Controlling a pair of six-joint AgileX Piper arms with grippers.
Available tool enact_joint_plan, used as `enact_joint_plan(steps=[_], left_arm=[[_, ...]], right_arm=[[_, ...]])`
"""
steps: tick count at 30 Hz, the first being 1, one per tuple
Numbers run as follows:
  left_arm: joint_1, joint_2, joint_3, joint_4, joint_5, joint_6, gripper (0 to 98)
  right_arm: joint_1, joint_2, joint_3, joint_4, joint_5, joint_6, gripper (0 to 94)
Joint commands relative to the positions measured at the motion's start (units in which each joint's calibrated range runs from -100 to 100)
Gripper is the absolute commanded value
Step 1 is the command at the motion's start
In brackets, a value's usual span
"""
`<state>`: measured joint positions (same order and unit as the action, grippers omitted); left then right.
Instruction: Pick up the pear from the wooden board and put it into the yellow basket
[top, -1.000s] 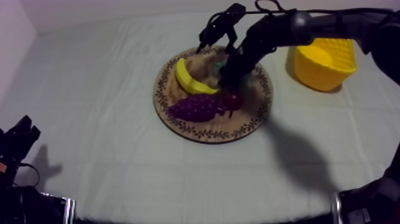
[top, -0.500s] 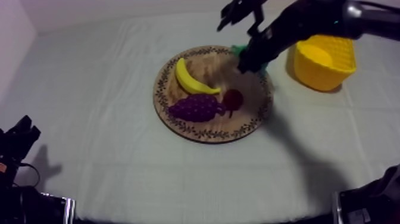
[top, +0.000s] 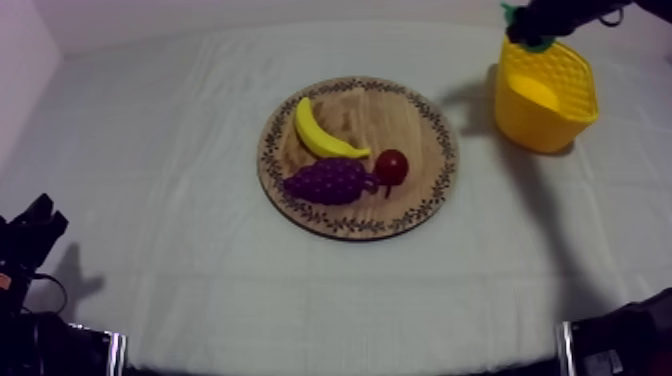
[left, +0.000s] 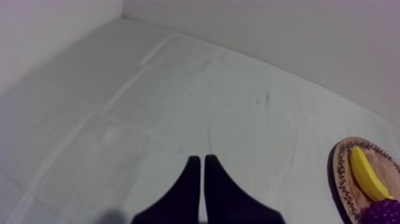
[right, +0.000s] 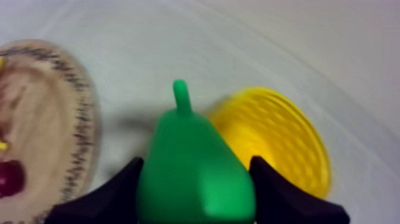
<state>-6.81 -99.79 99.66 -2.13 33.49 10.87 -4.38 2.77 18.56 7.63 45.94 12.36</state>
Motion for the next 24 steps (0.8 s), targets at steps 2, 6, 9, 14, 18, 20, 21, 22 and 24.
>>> enact_joint_plan(steps=[2, 6, 9, 14, 18, 20, 21, 22, 24], left_arm=[[-0.03, -0.04, 0.00, 0.01, -0.02, 0.00, 0.1], [-0.03, -0.04, 0.00, 0.01, -0.02, 0.00, 0.1], [-0.03, -0.04, 0.00, 0.01, -0.02, 0.00, 0.1], [-0.03, -0.04, 0.00, 0.01, -0.02, 0.00, 0.1], [-0.03, -0.04, 0.00, 0.01, -0.02, 0.00, 0.1], [-0.03, -0.04, 0.00, 0.01, -0.02, 0.00, 0.1], [-0.03, -0.04, 0.00, 0.01, -0.02, 0.00, 0.1], [-0.03, -0.04, 0.00, 0.01, -0.02, 0.00, 0.1], [-0.03, -0.04, 0.00, 0.01, -0.02, 0.00, 0.1]], right_arm=[[5.48, 0.80, 0.18, -0.49, -0.77, 0.84, 46.8], [7.95, 3.33, 1.61, -1.21, -2.64, 1.13, 47.0], [8.78, 6.06, 2.91, -1.22, -4.73, 0.88, 47.3], [9.18, 11.31, 3.72, -0.80, -7.92, 0.22, 47.5], [9.10, 15.27, 2.98, -0.61, -9.67, -0.19, 50.0], [9.18, 16.76, 2.50, -0.66, -10.53, -0.20, 53.1], [9.21, 17.29, 2.34, -0.64, -10.96, -0.22, 55.3], [9.23, 17.69, 2.25, -0.59, -11.39, -0.23, 57.8], [9.26, 18.14, 2.25, -0.45, -12.12, -0.34, 61.4]])
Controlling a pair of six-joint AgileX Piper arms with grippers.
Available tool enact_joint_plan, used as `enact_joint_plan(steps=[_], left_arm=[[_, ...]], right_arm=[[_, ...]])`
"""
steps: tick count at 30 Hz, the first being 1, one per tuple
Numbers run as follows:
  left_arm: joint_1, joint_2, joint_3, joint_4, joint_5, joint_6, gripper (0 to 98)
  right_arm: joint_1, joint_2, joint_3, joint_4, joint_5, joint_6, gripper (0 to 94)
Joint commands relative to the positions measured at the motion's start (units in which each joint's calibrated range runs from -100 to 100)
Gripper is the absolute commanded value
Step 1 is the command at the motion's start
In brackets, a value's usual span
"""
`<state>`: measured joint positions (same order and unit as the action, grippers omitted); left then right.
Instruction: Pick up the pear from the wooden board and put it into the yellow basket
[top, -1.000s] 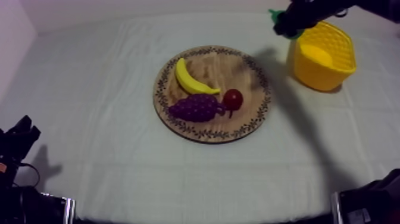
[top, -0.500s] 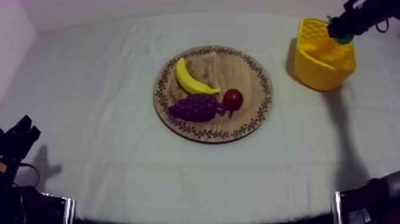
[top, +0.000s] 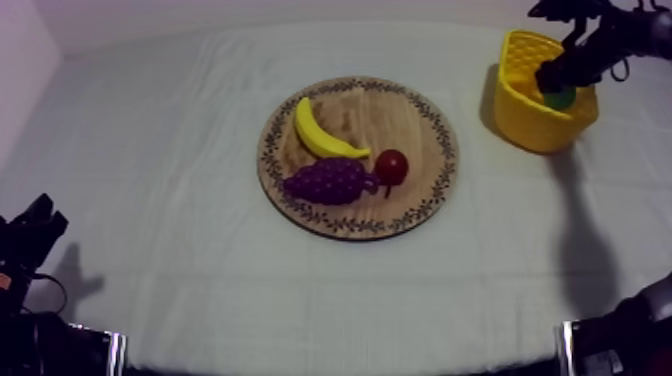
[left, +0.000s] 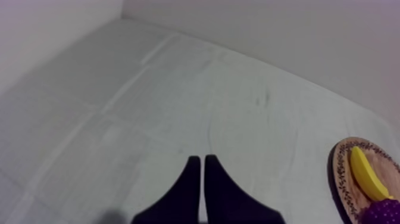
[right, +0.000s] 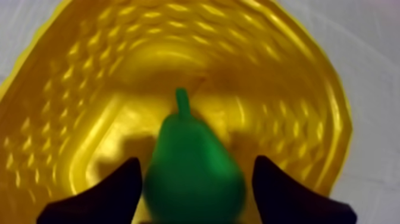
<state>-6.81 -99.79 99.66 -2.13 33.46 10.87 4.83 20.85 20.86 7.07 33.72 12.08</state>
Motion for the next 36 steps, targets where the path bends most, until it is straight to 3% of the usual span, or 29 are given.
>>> enact_joint_plan(steps=[1, 4, 6, 11, 15, 20, 29, 36], left_arm=[[-0.03, -0.04, 0.00, 0.01, 0.01, 0.00, 0.1], [-0.03, -0.04, 0.00, 0.01, 0.01, 0.00, 0.1], [-0.03, -0.04, 0.00, 0.01, 0.01, 0.00, 0.1], [-0.03, -0.04, 0.00, 0.01, 0.01, 0.00, 0.1], [-0.03, -0.04, 0.00, 0.01, 0.01, 0.00, 0.1], [-0.03, -0.04, 0.00, 0.01, 0.01, 0.02, 0.1], [-0.03, -0.04, 0.00, 0.01, 0.01, 0.02, 0.1], [-0.03, -0.04, 0.00, 0.01, 0.01, 0.02, 0.1]], right_arm=[[0.05, 0.11, -0.04, 0.16, -0.21, -0.11, 62.6], [0.06, -0.54, 0.41, -0.22, -0.79, 0.22, 63.2], [0.07, -1.61, 1.13, -0.74, -0.97, 0.66, 58.5], [0.55, -8.40, 5.85, -2.81, -1.73, 1.50, 18.4], [1.60, -18.40, 13.04, -7.43, -2.38, 5.16, 5.0], [2.90, -33.62, 24.01, -12.69, -1.34, 9.17, 1.4], [3.83, -59.18, 40.20, -14.54, 2.74, 4.93, 4.5], [2.70, -76.84, 55.83, -15.86, -4.57, 0.79, 6.9]])
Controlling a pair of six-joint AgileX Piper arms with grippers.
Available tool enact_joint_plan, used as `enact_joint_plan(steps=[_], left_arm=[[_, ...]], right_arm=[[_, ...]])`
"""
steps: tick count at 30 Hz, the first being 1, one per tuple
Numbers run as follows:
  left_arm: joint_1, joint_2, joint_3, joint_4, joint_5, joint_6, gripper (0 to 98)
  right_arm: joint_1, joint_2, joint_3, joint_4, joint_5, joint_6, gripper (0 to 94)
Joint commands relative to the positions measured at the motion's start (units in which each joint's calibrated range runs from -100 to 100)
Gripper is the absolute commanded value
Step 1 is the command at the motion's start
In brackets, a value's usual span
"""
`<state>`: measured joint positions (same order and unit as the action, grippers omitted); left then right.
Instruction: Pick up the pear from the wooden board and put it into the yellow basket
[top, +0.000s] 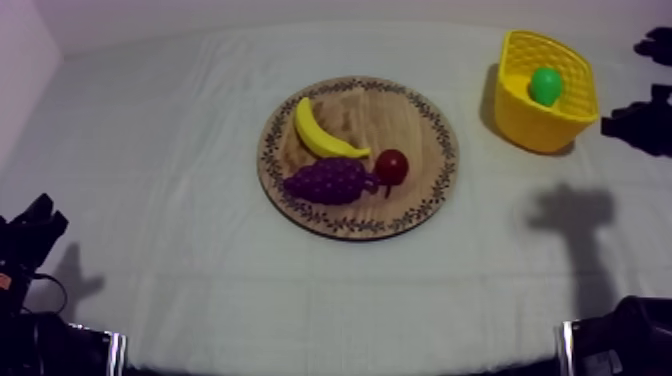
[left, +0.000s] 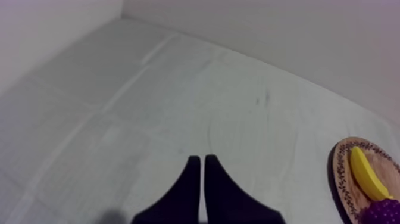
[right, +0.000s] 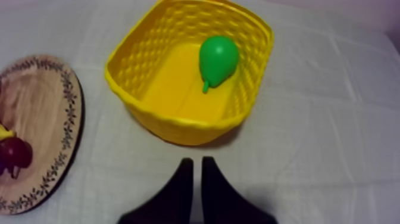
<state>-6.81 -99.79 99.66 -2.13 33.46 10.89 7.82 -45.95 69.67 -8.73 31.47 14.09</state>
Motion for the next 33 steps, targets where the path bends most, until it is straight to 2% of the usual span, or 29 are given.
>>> enact_joint_plan(steps=[1, 4, 12, 20, 23, 29, 33], left_arm=[[-0.03, -0.04, 0.00, 0.01, 0.01, -0.02, 0.1], [-0.03, -0.04, 0.00, 0.01, 0.01, -0.02, 0.1], [-0.03, -0.04, 0.00, 0.01, 0.01, -0.02, 0.1], [-0.03, -0.04, 0.00, 0.01, 0.01, -0.01, 0.1], [-0.03, -0.04, 0.00, 0.01, 0.01, -0.01, 0.1], [-0.03, -0.04, 0.00, 0.01, 0.01, -0.02, 0.1], [-0.03, -0.04, 0.00, 0.01, 0.01, -0.02, 0.1]], right_arm=[[-0.76, -12.91, 9.57, -0.09, -3.25, -1.53, 6.1], [-2.44, -22.02, 16.25, 0.35, -3.88, -2.54, 3.3], [-6.70, -43.75, 28.61, 5.22, -0.19, -9.44, 0.7], [-7.72, -49.30, 30.02, 7.49, 6.13, -14.40, 0.6], [-7.79, -49.58, 30.08, 7.65, 6.70, -12.32, 0.6], [-7.82, -49.71, 30.10, 7.72, 6.96, -3.74, 0.6], [-7.82, -49.72, 30.10, 7.72, 6.99, -1.75, 0.6]])
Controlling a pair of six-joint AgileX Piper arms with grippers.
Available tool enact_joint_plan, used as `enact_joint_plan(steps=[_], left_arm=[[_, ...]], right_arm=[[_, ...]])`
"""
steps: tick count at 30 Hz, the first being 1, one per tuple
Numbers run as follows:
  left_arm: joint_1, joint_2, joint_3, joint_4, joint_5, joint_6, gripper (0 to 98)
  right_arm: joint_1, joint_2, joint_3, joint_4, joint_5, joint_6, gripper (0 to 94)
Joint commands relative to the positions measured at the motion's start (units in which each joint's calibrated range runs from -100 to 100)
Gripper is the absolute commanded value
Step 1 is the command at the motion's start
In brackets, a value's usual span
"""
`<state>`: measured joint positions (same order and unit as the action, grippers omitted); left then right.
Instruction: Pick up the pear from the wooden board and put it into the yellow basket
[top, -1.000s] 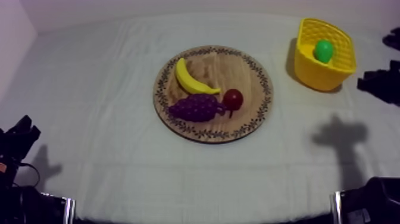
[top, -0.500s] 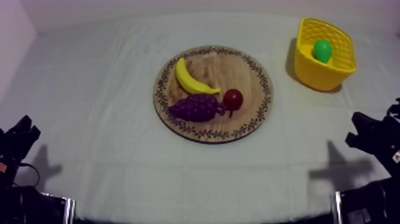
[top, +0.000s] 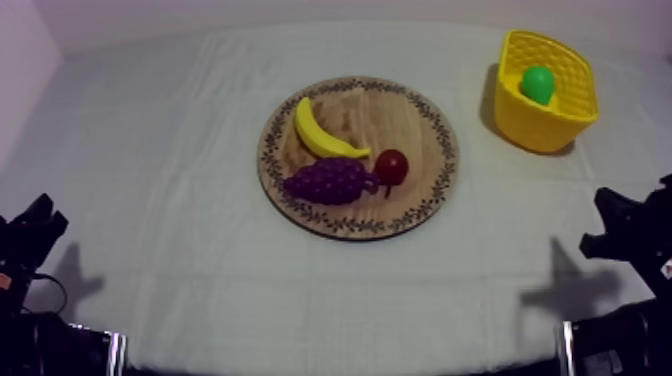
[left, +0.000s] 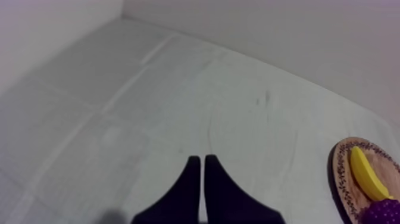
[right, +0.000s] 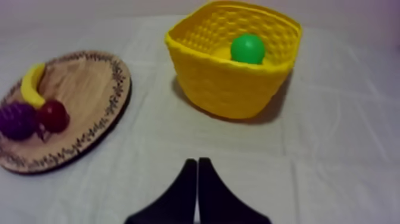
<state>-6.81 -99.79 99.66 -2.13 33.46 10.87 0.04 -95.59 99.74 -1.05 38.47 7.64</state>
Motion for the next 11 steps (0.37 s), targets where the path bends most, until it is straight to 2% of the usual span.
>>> enact_joint_plan(steps=[1, 11], left_arm=[[-0.03, -0.04, 0.00, 0.01, 0.01, 0.00, 0.1], [-0.03, -0.04, 0.00, 0.01, 0.01, 0.00, 0.1]], right_arm=[[-0.04, -0.08, 0.04, 0.04, -0.01, 4.77, 0.6], [-0.04, -0.08, 0.04, 0.05, 0.00, 4.38, 0.6]])
